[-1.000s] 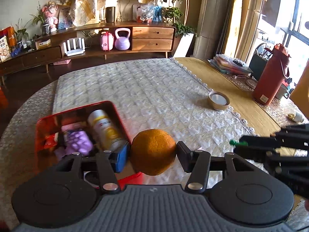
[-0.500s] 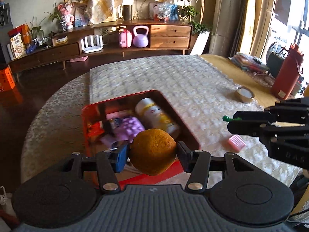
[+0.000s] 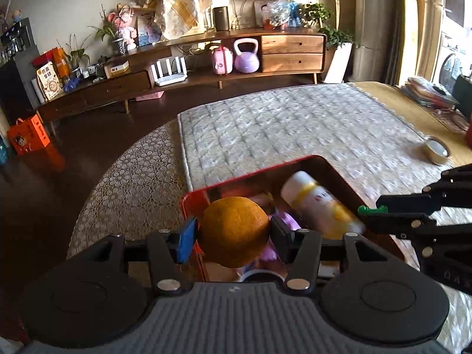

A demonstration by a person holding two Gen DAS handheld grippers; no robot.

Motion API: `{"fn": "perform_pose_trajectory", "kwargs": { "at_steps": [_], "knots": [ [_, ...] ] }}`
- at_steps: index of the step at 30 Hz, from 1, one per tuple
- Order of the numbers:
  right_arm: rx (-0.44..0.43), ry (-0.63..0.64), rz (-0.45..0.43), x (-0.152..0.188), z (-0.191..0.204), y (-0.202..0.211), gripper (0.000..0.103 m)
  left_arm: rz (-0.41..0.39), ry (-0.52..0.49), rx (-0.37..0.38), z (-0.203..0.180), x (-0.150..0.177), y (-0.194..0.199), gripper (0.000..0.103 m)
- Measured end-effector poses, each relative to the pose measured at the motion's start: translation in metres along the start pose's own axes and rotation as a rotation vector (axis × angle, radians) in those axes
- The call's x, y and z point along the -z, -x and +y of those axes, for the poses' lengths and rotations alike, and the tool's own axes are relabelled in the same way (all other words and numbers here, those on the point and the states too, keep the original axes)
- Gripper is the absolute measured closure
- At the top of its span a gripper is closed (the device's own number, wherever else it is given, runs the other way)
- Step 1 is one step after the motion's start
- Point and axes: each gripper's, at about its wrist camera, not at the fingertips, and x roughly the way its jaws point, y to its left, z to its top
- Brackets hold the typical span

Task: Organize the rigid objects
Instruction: 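Carry the orange and green pushpin over the red tin with both tools, then open both tools to drop the orange and pushpin into the tin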

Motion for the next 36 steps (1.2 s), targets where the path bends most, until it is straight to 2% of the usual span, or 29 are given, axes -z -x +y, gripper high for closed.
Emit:
{"fn": "perform_pose_trajectory", "kwargs": {
  "at_steps": [9, 15, 24, 34, 36],
  "knots": [
    [-0.036, 0.044, 0.069, 0.001, 0.014, -0.036, 0.089, 0.031, 0.043, 0.013, 0.005, -0.006, -0.042, 0.050],
    [-0.046, 0.083, 0.097, 0.006, 0.024, -0.045, 0.089, 0.050, 0.054, 0.020, 0.005, -0.005, -0.060, 0.050],
    [-0.045, 0.082, 0.116, 0.010, 0.026, -0.048, 0.088, 0.022, 0.040, -0.001, 0.001, -0.010, -0.069, 0.050],
    [-0.056, 0.052, 0.094, 0.011, 0.023, -0.034, 0.078, 0.014, 0.069, 0.005, 0.005, -0.004, -0.062, 0.050],
    [-0.061, 0.034, 0.089, 0.011, 0.021, -0.030, 0.073, 0.000, 0.067, -0.011, 0.005, -0.003, -0.057, 0.050]
  ]
}}
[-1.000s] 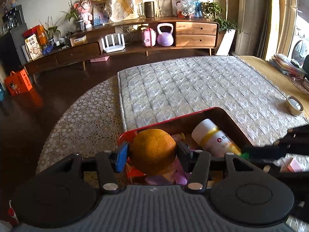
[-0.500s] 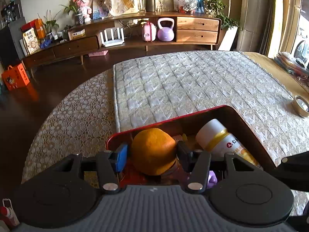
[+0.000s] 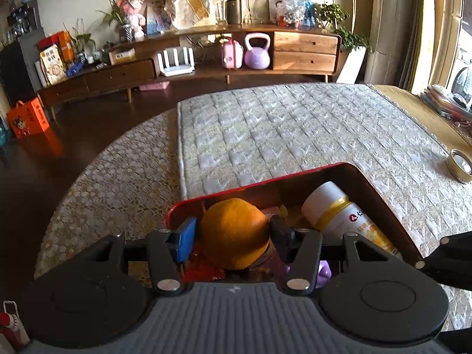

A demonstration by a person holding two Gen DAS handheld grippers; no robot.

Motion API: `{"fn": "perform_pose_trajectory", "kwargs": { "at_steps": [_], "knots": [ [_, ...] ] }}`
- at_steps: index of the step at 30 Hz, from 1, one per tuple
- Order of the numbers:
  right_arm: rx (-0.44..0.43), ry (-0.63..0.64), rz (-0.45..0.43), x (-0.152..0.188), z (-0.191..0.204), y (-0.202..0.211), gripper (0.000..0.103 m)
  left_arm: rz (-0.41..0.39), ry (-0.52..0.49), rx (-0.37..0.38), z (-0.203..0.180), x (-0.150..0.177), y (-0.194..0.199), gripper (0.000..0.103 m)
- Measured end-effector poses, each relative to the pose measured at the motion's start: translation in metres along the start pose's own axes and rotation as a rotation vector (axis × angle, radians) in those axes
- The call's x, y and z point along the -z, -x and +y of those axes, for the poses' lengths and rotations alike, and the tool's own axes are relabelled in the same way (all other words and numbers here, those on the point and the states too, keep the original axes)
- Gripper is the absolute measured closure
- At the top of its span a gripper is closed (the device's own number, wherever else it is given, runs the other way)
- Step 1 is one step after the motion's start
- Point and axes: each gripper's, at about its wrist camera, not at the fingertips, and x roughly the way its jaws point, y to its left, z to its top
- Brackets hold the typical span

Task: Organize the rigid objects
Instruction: 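Open both tools to drop the orange and pushpin into the tin, then move the left tool to the pink comb while the right tool moves to the round silver lid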

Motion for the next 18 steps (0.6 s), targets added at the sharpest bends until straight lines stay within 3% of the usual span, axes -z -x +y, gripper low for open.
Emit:
{"fn": "perform_pose_trajectory", "kwargs": {
  "at_steps": [15, 18],
  "knots": [
    [-0.025, -0.119, -0.071, 0.003, -0.021, 0.053, 0.048, -0.035, 0.040, 0.035, -0.006, 0.000, 0.044, 0.049],
    [-0.035, -0.137, -0.084, 0.005, -0.028, 0.068, 0.045, -0.044, 0.036, 0.049, -0.012, 0.002, 0.059, 0.043]
  ]
}}
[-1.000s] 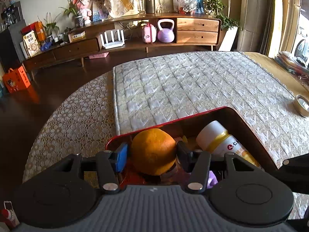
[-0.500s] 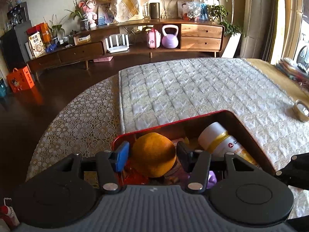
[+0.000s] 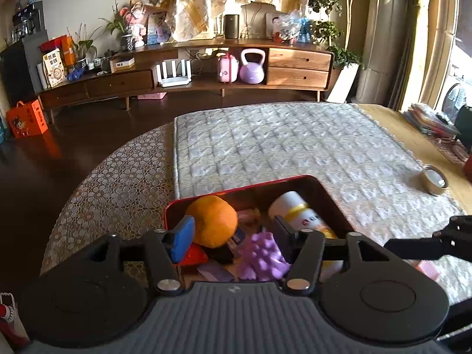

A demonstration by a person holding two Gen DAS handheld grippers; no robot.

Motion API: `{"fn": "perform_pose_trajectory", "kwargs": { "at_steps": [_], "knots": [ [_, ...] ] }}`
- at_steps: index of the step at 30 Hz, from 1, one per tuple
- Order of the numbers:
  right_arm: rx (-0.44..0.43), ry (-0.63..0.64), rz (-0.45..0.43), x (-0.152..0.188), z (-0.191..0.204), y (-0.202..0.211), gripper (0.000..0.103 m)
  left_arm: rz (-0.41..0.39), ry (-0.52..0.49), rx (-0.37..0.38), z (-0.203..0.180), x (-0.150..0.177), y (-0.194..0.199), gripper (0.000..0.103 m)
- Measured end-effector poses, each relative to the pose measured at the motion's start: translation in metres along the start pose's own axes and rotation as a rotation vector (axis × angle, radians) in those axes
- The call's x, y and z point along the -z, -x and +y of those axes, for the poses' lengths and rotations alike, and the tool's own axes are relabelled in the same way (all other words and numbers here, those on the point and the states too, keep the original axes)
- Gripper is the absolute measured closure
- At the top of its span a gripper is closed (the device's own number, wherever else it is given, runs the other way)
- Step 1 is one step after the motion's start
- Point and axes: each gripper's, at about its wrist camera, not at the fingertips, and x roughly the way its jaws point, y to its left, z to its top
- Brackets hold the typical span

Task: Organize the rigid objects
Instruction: 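Move the left tool to the pink comb while the right tool moves to the round silver lid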

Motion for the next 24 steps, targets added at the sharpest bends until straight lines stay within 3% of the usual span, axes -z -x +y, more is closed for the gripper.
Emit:
{"fn": "perform_pose_trajectory", "kwargs": {
  "at_steps": [7, 13, 24],
  "knots": [
    [0.006, -0.031, -0.040, 0.005, -0.016, 0.035, 0.038, -0.009, -0.014, 0.035, -0.018, 0.007, 0.033, 0.042],
    [0.025, -0.063, -0.062, 0.014, -0.031, 0.059, 0.031, -0.023, -0.026, 0.069, -0.037, 0.012, 0.054, 0.036],
    [0.097, -0.127, -0.109, 0.040, -0.069, 0.105, 0.013, -0.040, -0.069, 0.141, -0.095, 0.021, 0.080, 0.031]
  ]
}}
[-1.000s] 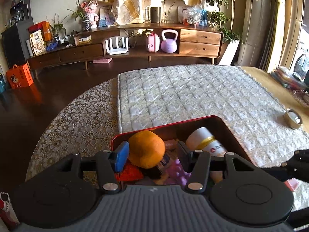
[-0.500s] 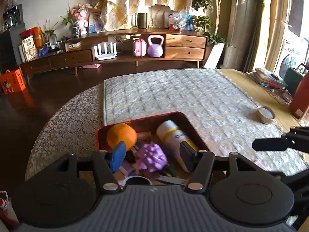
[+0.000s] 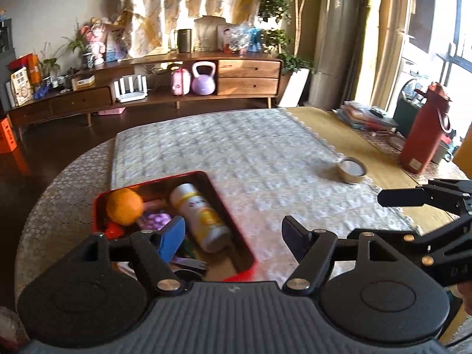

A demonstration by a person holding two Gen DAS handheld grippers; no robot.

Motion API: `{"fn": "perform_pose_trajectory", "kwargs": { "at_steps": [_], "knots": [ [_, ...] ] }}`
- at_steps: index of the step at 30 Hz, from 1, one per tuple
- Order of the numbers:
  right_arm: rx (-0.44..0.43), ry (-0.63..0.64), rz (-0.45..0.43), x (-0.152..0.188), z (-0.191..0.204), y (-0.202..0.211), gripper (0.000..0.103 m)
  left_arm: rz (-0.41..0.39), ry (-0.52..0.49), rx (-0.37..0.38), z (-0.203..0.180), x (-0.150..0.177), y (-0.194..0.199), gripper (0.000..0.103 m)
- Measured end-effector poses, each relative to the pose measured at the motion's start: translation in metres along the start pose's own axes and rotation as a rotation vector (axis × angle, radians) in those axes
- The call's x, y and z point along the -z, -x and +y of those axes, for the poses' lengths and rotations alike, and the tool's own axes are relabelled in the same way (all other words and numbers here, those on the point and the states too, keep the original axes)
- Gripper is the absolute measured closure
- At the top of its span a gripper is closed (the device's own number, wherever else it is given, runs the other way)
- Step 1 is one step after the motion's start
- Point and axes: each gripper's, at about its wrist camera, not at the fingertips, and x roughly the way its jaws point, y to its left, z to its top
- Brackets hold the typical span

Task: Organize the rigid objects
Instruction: 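Move the left tool to the pink comb while the right tool moves to the round silver lid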

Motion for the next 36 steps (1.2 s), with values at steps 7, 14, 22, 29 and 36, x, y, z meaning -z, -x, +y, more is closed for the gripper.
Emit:
{"fn": "perform_pose_trajectory", "kwargs": {
  "at_steps": [7, 14, 22, 29, 36],
  "knots": [
    [0.049, -0.042, -0.028, 0.011, -0.034, 0.024, 0.004, -0.005, -0.002, 0.042, -0.035, 0.005, -0.001, 0.022],
    [0.144, -0.089, -0.045, 0.021, -0.075, 0.034, 0.000, -0.023, -0.031, 0.078, -0.068, 0.007, -0.007, 0.019],
    [0.243, -0.130, -0.031, 0.029, -0.127, 0.032, 0.000, 0.000, -0.027, 0.101, -0.099, 0.014, -0.028, 0.013],
    [0.284, -0.150, 0.003, 0.035, -0.161, 0.016, 0.000, 0.066, -0.041, 0.117, -0.117, 0.026, -0.062, 0.013],
    [0.280, -0.141, 0.045, 0.033, -0.182, -0.008, 0.000, 0.090, -0.120, 0.166, -0.123, 0.039, -0.092, 0.013]
  ]
}}
